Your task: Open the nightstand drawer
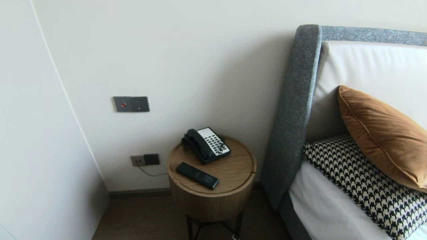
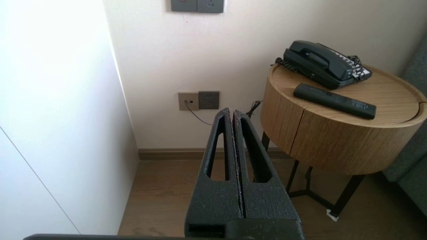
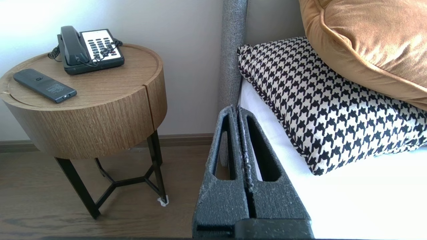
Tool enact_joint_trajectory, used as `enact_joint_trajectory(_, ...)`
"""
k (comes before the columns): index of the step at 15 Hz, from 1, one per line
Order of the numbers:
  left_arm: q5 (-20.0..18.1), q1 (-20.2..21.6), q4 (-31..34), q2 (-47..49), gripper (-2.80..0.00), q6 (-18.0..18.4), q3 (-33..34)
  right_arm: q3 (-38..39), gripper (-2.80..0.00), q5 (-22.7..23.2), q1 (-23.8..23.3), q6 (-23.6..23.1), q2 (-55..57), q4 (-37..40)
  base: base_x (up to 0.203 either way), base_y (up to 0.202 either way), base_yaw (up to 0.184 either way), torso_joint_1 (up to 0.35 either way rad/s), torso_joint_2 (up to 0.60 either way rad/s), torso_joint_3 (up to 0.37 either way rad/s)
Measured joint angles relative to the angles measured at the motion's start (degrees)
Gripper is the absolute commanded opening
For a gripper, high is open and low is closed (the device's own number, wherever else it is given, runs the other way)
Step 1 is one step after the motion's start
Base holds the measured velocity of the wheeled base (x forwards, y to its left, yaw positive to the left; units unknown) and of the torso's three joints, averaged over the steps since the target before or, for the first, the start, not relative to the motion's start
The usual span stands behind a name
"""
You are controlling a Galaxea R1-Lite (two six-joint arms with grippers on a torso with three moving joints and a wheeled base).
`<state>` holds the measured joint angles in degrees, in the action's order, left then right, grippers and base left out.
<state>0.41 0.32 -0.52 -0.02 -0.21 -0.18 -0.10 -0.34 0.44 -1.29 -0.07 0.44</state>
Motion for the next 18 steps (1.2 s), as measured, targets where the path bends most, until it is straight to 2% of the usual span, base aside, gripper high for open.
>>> enact_joint_trajectory(15, -0.1, 0.0, 0.1, 0.0, -2.8, 0.6, 0.0, 0.0, -2.8, 0.0, 0.0, 0.0, 0.0, 0.0, 0.0, 0.0, 0.0, 0.0, 0.0, 0.0)
enact_joint_trajectory(18, 0.0, 0.0, 0.1, 0.0, -2.8, 0.2, 0.0, 0.0, -2.8, 0.0, 0.0, 0.0, 0.0, 0.0, 0.0, 0.0, 0.0, 0.004, 0.0, -0.124)
